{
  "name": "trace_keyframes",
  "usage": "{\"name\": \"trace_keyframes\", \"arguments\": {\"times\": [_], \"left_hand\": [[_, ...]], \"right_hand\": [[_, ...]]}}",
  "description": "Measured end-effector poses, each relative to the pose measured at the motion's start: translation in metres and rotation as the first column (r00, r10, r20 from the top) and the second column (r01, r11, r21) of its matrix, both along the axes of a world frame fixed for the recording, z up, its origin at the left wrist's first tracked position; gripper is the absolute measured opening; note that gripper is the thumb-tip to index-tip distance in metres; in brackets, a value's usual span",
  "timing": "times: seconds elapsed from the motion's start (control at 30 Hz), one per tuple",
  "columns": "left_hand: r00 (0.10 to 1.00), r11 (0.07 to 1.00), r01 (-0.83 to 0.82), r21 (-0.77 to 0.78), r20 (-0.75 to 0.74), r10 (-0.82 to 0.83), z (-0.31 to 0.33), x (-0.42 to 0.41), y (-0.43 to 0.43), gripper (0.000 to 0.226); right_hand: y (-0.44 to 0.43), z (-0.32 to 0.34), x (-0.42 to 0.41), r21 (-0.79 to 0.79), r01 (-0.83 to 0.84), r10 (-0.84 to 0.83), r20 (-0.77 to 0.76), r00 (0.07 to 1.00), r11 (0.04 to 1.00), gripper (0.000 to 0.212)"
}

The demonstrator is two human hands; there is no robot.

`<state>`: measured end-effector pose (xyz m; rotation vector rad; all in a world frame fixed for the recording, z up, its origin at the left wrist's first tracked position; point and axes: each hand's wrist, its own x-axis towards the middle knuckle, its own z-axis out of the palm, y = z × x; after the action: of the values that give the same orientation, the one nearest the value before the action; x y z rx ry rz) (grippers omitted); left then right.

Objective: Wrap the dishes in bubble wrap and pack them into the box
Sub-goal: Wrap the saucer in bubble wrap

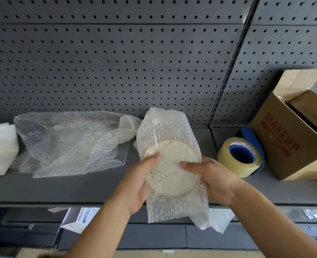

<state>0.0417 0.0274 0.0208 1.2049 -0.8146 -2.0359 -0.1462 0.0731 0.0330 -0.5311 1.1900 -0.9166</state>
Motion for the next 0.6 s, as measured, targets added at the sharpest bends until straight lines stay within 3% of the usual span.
{"name": "trace_keyframes", "arguments": {"times": [0.07,0.23,0.43,0.6], "left_hand": [[1.000,1.000,0.025,0.015,-0.016,-0.025,-0.001,0.005,-0.004,0.028],[0.994,0.996,-0.019,-0.082,0.106,0.028,-0.004,0.007,0.000,0.029],[0.994,0.998,0.026,0.056,-0.103,-0.020,-0.004,0.010,0.010,0.034],[0.974,0.978,-0.193,0.082,-0.103,0.201,-0.021,0.004,0.022,0.032]], "right_hand": [[0.000,-0.002,-0.001,-0.003,-0.001,0.001,-0.009,1.000,1.000,0.031],[-0.002,-0.009,-0.009,-0.015,0.008,-0.009,-0.070,0.997,1.000,0.033],[-0.016,0.000,-0.022,0.017,-0.238,0.235,-0.242,0.941,0.971,0.031],[-0.033,0.002,-0.024,0.047,-0.310,0.307,-0.333,0.891,0.950,0.035]]}}
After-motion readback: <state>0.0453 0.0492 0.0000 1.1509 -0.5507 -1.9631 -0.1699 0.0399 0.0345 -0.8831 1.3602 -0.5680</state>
